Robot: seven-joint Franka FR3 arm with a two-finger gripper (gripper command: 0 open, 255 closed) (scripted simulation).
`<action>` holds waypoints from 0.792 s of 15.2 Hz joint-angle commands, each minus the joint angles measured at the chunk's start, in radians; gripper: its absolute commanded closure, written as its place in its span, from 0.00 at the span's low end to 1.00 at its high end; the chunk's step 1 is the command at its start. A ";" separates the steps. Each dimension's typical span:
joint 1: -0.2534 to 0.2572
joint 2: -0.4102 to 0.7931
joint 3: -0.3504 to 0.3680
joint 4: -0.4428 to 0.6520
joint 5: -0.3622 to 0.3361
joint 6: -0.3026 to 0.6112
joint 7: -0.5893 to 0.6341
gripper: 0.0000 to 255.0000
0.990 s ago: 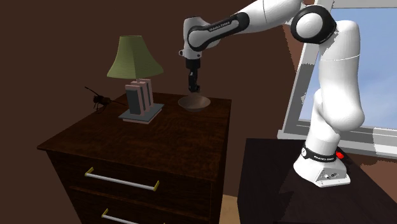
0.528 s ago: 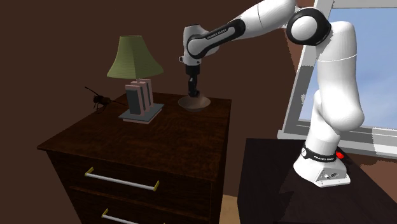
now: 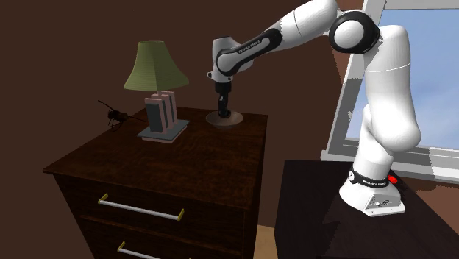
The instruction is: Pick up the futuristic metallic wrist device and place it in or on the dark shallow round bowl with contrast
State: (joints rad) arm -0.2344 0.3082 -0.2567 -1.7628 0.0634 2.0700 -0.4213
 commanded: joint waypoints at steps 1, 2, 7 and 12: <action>0.000 0.000 0.000 -0.002 0.000 0.002 0.000 1.00; 0.000 0.000 0.000 -0.002 0.000 0.002 0.000 1.00; 0.000 0.000 0.000 -0.002 0.000 0.002 0.000 0.00; 0.001 -0.012 -0.001 0.017 -0.004 -0.027 0.002 0.00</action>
State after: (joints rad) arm -0.2353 0.3045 -0.2577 -1.7506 0.0621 2.0551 -0.4219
